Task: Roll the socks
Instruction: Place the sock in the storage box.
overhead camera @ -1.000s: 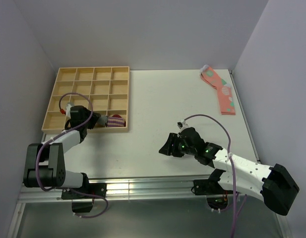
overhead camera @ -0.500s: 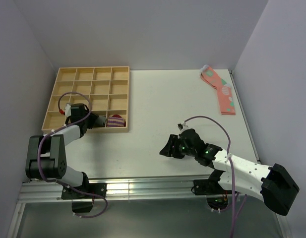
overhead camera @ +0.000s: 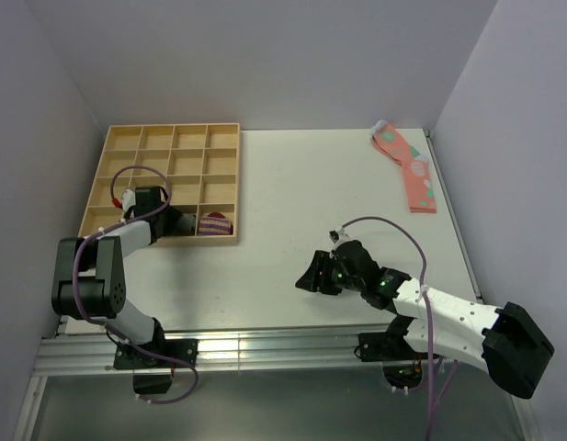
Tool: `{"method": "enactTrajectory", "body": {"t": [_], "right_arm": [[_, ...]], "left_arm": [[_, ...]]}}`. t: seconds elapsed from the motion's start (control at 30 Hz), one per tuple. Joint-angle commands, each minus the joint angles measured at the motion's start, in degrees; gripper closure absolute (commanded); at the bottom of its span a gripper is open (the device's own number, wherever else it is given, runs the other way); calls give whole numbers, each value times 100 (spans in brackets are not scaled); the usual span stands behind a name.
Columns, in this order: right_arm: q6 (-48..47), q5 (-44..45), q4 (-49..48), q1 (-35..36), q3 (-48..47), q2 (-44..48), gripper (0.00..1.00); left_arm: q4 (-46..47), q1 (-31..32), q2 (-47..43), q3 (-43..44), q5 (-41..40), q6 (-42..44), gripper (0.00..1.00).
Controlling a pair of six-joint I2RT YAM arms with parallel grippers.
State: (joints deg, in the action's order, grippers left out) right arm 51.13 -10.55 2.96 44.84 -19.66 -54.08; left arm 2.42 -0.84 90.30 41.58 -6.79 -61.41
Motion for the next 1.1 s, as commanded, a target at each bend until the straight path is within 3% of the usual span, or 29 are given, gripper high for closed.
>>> {"method": "enactTrajectory", "body": {"t": [0.0, 0.17, 0.4, 0.7, 1.07], "right_arm": [[2, 26, -182, -37, 15, 30, 46], [28, 9, -235, -37, 41, 12, 46], [37, -9, -270, -37, 50, -6, 46], [63, -35, -270, -37, 85, 21, 46], [81, -88, -279, -37, 120, 47, 46]], "left_arm": [[-716, -56, 224, 60, -481, 6, 100], [-1084, -56, 453, 289, -639, 23, 100], [-1138, -12, 401, 254, -763, 32, 79], [-1331, 31, 225, 403, -886, 129, 61], [-1560, 31, -3, 491, -1009, 164, 49]]}}
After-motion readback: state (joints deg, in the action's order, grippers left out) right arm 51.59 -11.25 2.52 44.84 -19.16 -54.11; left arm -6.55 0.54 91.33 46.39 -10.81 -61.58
